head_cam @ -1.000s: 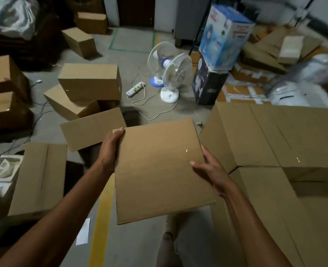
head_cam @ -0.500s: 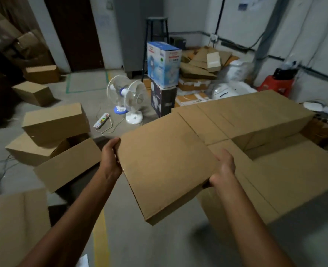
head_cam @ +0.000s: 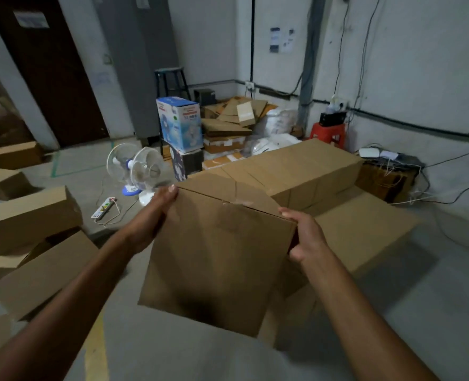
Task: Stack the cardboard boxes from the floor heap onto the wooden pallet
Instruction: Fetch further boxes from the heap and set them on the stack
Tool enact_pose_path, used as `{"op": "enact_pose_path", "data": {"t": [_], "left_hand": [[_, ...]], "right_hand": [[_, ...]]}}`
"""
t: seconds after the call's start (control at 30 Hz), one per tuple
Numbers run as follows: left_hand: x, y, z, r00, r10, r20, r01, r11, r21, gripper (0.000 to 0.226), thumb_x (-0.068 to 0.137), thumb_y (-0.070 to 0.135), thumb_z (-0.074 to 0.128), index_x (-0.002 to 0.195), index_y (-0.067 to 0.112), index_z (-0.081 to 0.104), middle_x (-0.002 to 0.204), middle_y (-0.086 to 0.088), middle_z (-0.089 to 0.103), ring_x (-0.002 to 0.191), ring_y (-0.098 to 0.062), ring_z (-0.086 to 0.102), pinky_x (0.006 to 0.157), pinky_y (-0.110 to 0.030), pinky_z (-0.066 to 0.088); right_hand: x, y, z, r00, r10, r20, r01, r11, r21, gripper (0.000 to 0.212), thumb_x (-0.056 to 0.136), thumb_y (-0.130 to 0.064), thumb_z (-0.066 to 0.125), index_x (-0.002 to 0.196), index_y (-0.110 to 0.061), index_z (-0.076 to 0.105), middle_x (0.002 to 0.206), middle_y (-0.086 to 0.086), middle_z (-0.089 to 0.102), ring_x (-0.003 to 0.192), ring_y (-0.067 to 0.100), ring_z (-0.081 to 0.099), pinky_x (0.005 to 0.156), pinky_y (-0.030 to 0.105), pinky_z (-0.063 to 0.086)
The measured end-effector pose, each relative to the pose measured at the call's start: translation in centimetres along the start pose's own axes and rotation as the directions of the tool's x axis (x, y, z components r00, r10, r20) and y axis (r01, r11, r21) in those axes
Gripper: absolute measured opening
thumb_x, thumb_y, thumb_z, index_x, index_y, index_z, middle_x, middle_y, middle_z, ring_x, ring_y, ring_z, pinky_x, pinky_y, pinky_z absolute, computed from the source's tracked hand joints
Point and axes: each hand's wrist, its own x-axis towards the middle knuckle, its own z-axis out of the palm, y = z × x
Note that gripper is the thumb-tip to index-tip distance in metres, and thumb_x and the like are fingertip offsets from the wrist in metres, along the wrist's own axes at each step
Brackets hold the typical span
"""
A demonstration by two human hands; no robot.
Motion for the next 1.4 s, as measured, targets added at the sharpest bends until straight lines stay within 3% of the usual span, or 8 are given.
{"op": "enact_pose_path", "data": {"t": [0.1, 0.2, 0.3, 0.63, 0.83, 0.97, 1.1, 1.4], "left_hand": [[-0.6, 3.6, 5.1, 0.995, -0.039, -0.092, 0.033, 0.997, -0.074, 0.063, 0.097, 0.065, 0.039, 0.133, 0.018, 0.06, 0.129, -0.013, 0.066, 0.119, -0.031, 0.062, 0.098, -0.042, 0.049], [-0.7, 5.5, 8.6, 0.996, -0.082, -0.02, 0.076, 0.974, -0.216, 0.073, 0.09, 0.073, 0.044, 0.126, 0.013, 0.065, 0.117, -0.017, 0.072, 0.107, -0.033, 0.069, 0.096, -0.046, 0.052], [0.2, 6.1, 12.9, 0.981, -0.182, 0.064, 0.193, 0.927, -0.323, 0.049, 0.088, 0.036, 0.063, 0.128, 0.009, 0.061, 0.104, -0.015, 0.074, 0.084, -0.025, 0.073, 0.071, -0.034, 0.06], [12.8, 2.3, 28.6, 0.991, -0.119, 0.064, 0.135, 0.888, -0.44, 0.052, 0.09, 0.015, 0.069, 0.138, 0.014, 0.049, 0.12, -0.015, 0.07, 0.106, -0.031, 0.07, 0.074, -0.036, 0.058], [23.6, 0.6, 37.7, 0.994, -0.107, 0.038, 0.11, 0.827, -0.551, 0.058, 0.089, 0.013, 0.069, 0.142, 0.021, 0.047, 0.125, -0.011, 0.068, 0.108, -0.028, 0.07, 0.081, -0.039, 0.059], [30.0, -0.2, 41.9, 0.989, -0.149, 0.021, 0.133, 0.803, -0.58, 0.062, 0.088, 0.006, 0.068, 0.144, 0.021, 0.046, 0.127, -0.011, 0.067, 0.112, -0.026, 0.068, 0.094, -0.043, 0.056], [33.0, -1.4, 44.9, 0.979, -0.199, -0.042, 0.145, 0.825, -0.546, 0.07, 0.092, 0.001, 0.063, 0.151, 0.022, 0.034, 0.114, 0.008, 0.057, 0.108, -0.018, 0.064, 0.097, -0.034, 0.052], [34.5, -5.5, 51.8, 0.936, -0.297, -0.189, 0.184, 0.87, -0.457, 0.073, 0.087, 0.014, 0.071, 0.149, 0.024, 0.035, 0.135, -0.006, 0.055, 0.12, -0.028, 0.058, 0.104, -0.047, 0.049]], "right_hand": [[-0.4, -2.7, -3.3, 0.993, -0.111, 0.032, 0.111, 0.994, 0.004, 0.022, 0.089, -0.008, 0.06, 0.097, -0.024, 0.074, 0.113, 0.013, 0.068, 0.093, 0.028, 0.066, 0.067, 0.034, 0.057], [-0.2, -5.3, -6.7, 0.981, -0.183, 0.068, 0.186, 0.981, -0.045, 0.032, 0.082, -0.018, 0.067, 0.105, -0.04, 0.068, 0.133, 0.009, 0.06, 0.121, 0.033, 0.057, 0.099, 0.055, 0.051], [1.0, -7.8, -9.5, 0.965, -0.249, 0.084, 0.257, 0.961, -0.1, 0.052, 0.082, -0.021, 0.069, 0.132, -0.03, 0.06, 0.143, 0.007, 0.054, 0.132, 0.03, 0.049, 0.112, 0.058, 0.038], [13.5, -19.4, -17.9, 0.903, -0.424, 0.07, 0.408, 0.796, -0.446, 0.042, 0.093, -0.022, 0.064, 0.133, -0.018, 0.054, 0.116, -0.002, 0.063, 0.106, 0.017, 0.059, 0.092, 0.04, 0.051], [24.3, -26.1, -21.9, 0.98, -0.19, 0.058, 0.189, 0.799, -0.571, 0.028, 0.1, -0.027, 0.056, 0.128, -0.023, 0.055, 0.113, 0.008, 0.066, 0.096, 0.025, 0.063, 0.076, 0.048, 0.055], [32.1, -28.3, -24.4, 0.999, -0.016, -0.049, -0.015, 0.818, -0.575, 0.041, 0.099, -0.038, 0.057, 0.138, -0.03, 0.048, 0.138, 0.007, 0.052, 0.128, 0.04, 0.046, 0.091, 0.081, 0.038], [37.6, -27.6, -26.8, 0.998, 0.046, -0.042, -0.061, 0.832, -0.551, 0.041, 0.095, -0.04, 0.063, 0.134, -0.032, 0.051, 0.137, 0.004, 0.057, 0.125, 0.04, 0.051, 0.09, 0.082, 0.038], [47.3, -26.7, -32.3, 0.981, 0.187, 0.053, -0.12, 0.797, -0.592, 0.081, 0.072, -0.058, 0.078, 0.143, -0.031, 0.048, 0.142, 0.0, 0.054, 0.132, 0.036, 0.047, 0.089, 0.08, 0.039]]}}
